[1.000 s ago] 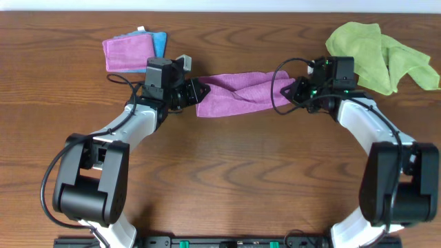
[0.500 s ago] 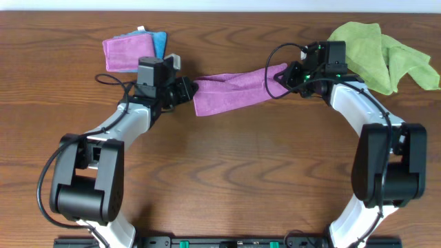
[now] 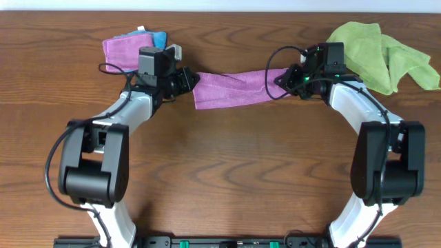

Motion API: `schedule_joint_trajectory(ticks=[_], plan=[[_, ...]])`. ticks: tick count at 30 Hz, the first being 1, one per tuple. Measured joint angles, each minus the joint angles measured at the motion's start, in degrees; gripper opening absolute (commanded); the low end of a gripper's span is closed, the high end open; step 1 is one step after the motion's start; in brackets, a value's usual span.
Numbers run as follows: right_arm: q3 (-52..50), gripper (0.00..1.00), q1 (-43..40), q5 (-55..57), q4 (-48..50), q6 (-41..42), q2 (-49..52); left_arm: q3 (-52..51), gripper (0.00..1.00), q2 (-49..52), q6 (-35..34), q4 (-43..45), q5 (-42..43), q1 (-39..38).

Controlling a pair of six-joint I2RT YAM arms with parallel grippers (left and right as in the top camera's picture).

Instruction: Fold the cloth

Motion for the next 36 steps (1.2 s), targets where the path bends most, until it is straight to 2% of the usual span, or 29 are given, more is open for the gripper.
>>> schedule_joint_trajectory(ticks=[10, 36], plan=[[0.0, 0.02, 0.0, 4.0, 0.7, 0.0, 0.0, 3.9, 0.06, 3.5, 0.1, -0.3, 2.6, 0.0], [0.0, 0.02, 0.0, 5.6, 1.4, 0.0, 3.4, 4.2, 0.06, 3.6, 3.4, -10.2, 2.3, 0.0]])
